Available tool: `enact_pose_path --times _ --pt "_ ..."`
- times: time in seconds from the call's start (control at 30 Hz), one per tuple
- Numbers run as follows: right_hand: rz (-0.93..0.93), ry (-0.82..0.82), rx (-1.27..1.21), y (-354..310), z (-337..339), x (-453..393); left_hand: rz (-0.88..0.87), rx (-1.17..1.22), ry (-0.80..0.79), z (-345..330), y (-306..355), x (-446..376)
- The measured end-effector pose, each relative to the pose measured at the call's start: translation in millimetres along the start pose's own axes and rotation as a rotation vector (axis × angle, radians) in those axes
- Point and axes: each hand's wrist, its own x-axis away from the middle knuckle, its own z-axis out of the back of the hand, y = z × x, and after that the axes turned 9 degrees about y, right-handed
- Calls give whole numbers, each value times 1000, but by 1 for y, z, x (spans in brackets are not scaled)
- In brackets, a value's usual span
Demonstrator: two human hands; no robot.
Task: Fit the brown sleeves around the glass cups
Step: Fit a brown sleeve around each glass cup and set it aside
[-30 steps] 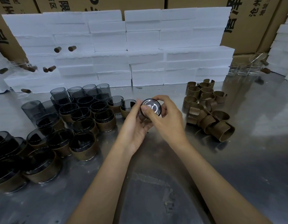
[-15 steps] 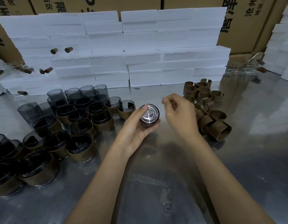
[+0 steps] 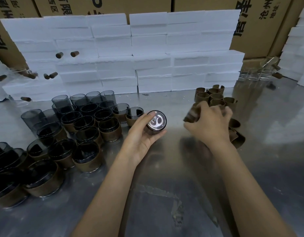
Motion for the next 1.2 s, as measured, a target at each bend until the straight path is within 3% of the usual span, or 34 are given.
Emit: enact_pose_path --times 0.1,0.17,0.27,0.37,0.5,0.6,0.67,0.8,1.0,1.2 --pt "43 15 -341 -24 -1 5 -61 -4 26 3 0 -3" --pt "108 -27 -440 -38 -2 13 -81 -16 17 5 1 -3" --pt "219 -92 -449 -50 -5 24 -120 -124 -11 4 2 -4" --pt "214 -66 -506 -54 -4 29 -133 -241 -55 1 -1 -1" --pt "237 -29 -466 -54 -1 28 -75 -253 -92 1 -2 2" --pt "271 -117 -461 -53 0 26 -60 -261 -97 3 -1 1" --pt "199 -210 -535 -51 3 24 -65 -240 -77 5 0 0" --pt "-118 -280 -885 -50 6 17 -55 -242 -68 4 0 0" --pt "-298 -509 -863 -46 -9 18 -93 -389 -143 -4 -6 6" --pt "-351 -383 -886 -47 -21 19 -111 -453 -133 0 -4 9"
